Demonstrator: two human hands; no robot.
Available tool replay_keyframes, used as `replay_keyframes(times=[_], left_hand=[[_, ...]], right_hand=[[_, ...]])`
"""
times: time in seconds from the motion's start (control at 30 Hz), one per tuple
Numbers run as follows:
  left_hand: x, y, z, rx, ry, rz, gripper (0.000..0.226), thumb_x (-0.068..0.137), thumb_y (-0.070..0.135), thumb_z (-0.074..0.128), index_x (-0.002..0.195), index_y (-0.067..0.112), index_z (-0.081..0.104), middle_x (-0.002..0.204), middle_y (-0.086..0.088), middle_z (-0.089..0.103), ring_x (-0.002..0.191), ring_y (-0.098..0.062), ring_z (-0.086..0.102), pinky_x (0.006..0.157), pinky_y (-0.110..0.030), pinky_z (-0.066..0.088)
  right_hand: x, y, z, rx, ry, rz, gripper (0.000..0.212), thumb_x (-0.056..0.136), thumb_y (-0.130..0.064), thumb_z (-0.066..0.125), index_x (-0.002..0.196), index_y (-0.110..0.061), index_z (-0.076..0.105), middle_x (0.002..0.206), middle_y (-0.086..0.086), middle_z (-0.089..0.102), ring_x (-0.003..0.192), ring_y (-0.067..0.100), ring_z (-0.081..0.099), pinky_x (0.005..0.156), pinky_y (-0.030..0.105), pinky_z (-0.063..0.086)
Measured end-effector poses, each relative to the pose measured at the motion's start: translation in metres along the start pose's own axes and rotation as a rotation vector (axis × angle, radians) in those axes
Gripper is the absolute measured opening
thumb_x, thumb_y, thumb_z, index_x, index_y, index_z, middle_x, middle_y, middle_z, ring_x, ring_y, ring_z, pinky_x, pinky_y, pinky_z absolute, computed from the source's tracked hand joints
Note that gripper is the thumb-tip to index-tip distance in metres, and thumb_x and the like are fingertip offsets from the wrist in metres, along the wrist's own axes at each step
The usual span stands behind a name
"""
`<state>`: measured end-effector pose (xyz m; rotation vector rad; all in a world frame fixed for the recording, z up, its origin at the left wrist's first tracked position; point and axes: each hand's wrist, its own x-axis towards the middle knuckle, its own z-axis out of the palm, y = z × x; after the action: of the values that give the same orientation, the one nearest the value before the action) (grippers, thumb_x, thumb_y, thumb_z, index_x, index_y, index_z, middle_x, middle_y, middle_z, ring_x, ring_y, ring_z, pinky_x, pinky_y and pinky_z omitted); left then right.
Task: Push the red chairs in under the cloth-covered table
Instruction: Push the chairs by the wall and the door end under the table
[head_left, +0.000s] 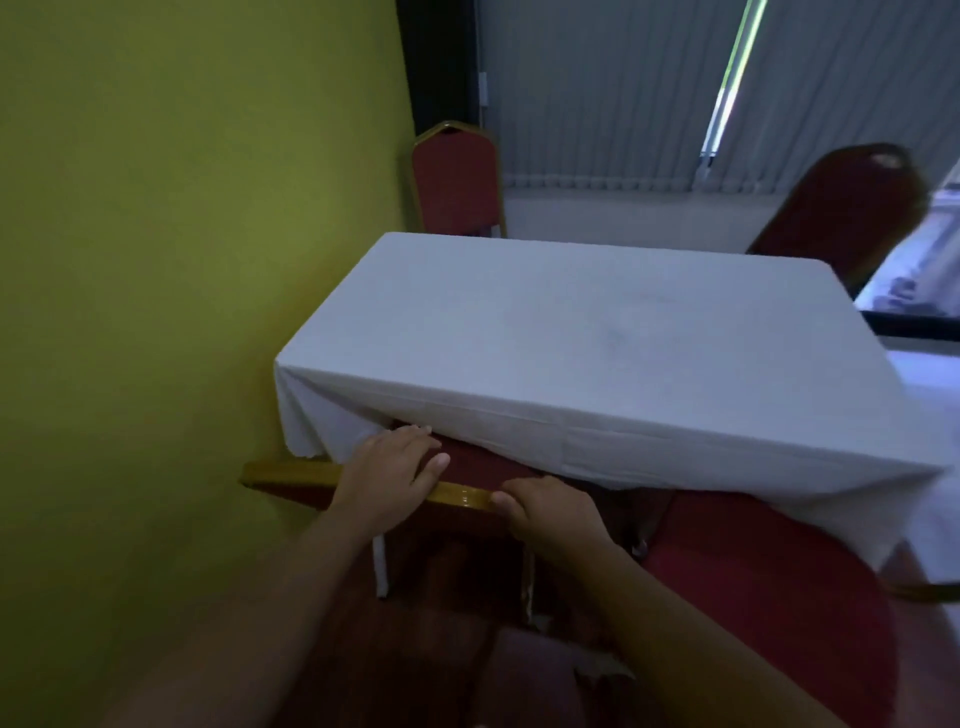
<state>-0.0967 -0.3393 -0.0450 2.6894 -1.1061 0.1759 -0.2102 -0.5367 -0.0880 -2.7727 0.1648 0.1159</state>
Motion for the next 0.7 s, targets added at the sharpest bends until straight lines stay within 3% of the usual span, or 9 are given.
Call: replay_keyframes(times=[0.1, 0.23, 0.53, 0.7], left_hand=[[0.026, 0.043, 0.017, -0.003, -0.181, 0.026, 0.08, 0.084, 0.06, 0.007, 0.142, 0.017, 0.043, 0.153, -0.003, 0.036, 0.143, -0.016, 0.027, 0.116, -0.034, 0.019], [0.048, 0.107, 0.047, 0.099, -0.329, 0.057, 0.059, 0.102, 0.041, 0.029, 0.151, 0.01, 0.021, 0.16, -0.008, 0.016, 0.148, -0.021, 0.009, 0.119, -0.04, 0.009], [0.071, 0.25, 0.09, 0.087, -0.518, 0.23, 0.062, 0.1, 0.041, 0.036, 0.15, 0.007, 0.02, 0.16, -0.014, 0.013, 0.147, -0.028, 0.012, 0.119, -0.046, 0.012], [0.08, 0.321, 0.111, 0.049, -0.533, 0.341, 0.061, 0.099, 0.042, 0.039, 0.147, 0.006, 0.027, 0.157, -0.016, 0.02, 0.144, -0.03, 0.021, 0.117, -0.044, 0.021]], right_hand=[[-0.028, 0.046, -0.008, 0.023, 0.038, 0.135, 0.044, 0.1, -0.047, 0.031, 0.134, -0.026, 0.05, 0.139, -0.003, 0.052, 0.126, 0.022, 0.046, 0.091, 0.037, 0.043], [-0.069, 0.104, -0.025, -0.036, 0.047, 0.283, 0.047, 0.101, -0.041, 0.033, 0.143, -0.021, 0.04, 0.151, 0.003, 0.038, 0.135, 0.026, 0.036, 0.102, 0.04, 0.04], [-0.168, 0.197, -0.065, -0.137, -0.002, 0.495, 0.053, 0.1, -0.039, 0.034, 0.149, -0.019, 0.032, 0.159, 0.008, 0.022, 0.138, 0.032, 0.031, 0.11, 0.042, 0.031], [-0.214, 0.24, -0.085, -0.155, 0.033, 0.587, 0.053, 0.099, -0.038, 0.035, 0.147, -0.017, 0.034, 0.158, 0.011, 0.025, 0.139, 0.031, 0.031, 0.113, 0.045, 0.027]])
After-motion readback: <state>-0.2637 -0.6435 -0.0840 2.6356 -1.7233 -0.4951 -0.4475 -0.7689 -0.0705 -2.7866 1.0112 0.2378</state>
